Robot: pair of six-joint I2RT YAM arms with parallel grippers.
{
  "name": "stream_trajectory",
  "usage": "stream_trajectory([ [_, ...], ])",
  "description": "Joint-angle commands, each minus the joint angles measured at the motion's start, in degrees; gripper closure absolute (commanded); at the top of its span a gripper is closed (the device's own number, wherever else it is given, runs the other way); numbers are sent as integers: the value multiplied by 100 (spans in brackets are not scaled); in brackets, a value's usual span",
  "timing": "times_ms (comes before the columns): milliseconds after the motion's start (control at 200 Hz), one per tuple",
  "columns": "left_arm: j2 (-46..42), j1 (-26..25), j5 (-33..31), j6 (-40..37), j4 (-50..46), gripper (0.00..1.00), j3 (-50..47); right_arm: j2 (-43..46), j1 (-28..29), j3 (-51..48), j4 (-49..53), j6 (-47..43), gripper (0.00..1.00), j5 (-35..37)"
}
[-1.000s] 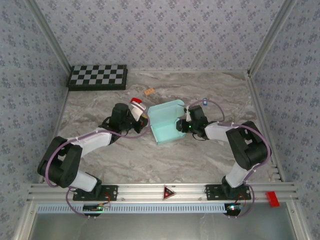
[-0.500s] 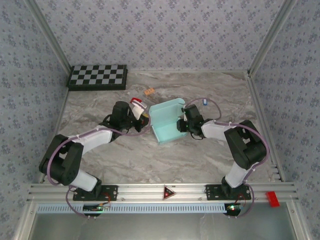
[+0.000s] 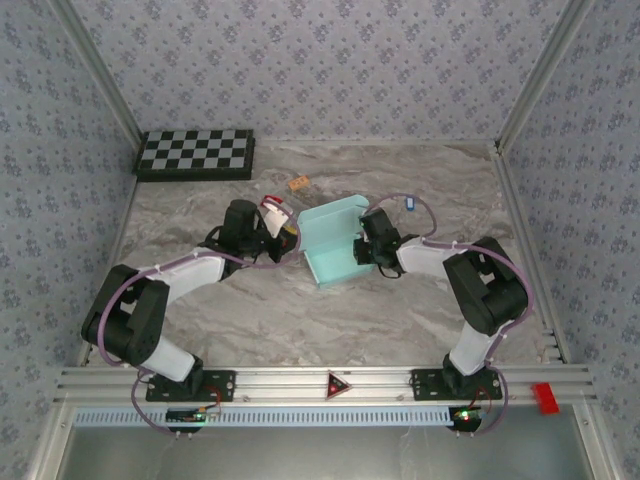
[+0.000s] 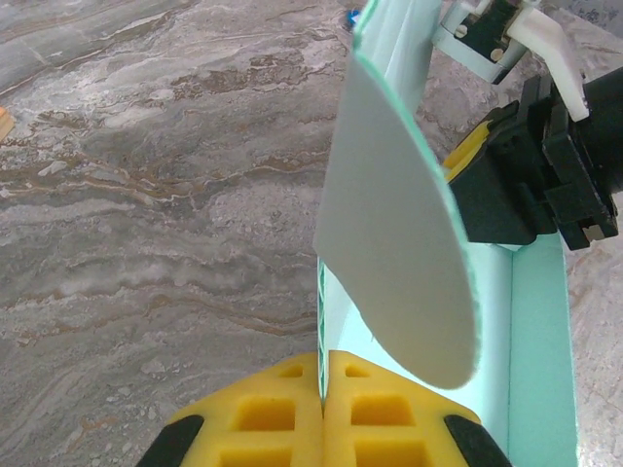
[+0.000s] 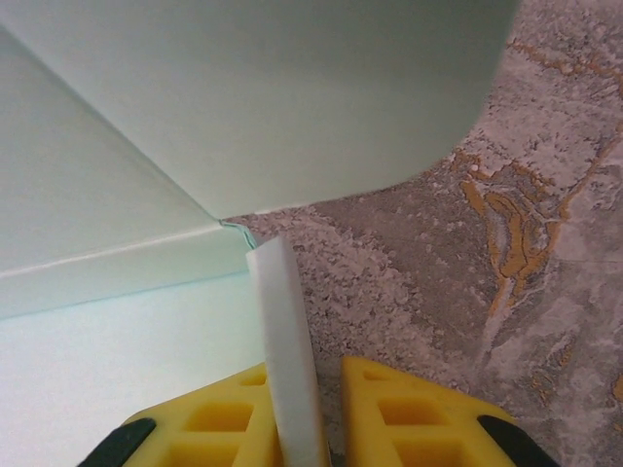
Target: Fold the paper box
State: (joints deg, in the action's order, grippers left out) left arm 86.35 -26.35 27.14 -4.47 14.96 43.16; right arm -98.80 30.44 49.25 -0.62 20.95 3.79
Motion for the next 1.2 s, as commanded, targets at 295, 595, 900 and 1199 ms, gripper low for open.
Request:
stream_trajectory([
  [295,225,129,222,-364,-358,100,259,-324,44,252,716,42,82,762],
  [595,318,218,312,-625,-618,100,428,-476,140,400,1046,16,83,1136],
  [900,332,293,351,-828,-730,100,473,-733,284,689,1574,15,84,1644],
  [1199,395,346,394,-924,-828,100,530,-876,357,823,1869,114,85,1989],
])
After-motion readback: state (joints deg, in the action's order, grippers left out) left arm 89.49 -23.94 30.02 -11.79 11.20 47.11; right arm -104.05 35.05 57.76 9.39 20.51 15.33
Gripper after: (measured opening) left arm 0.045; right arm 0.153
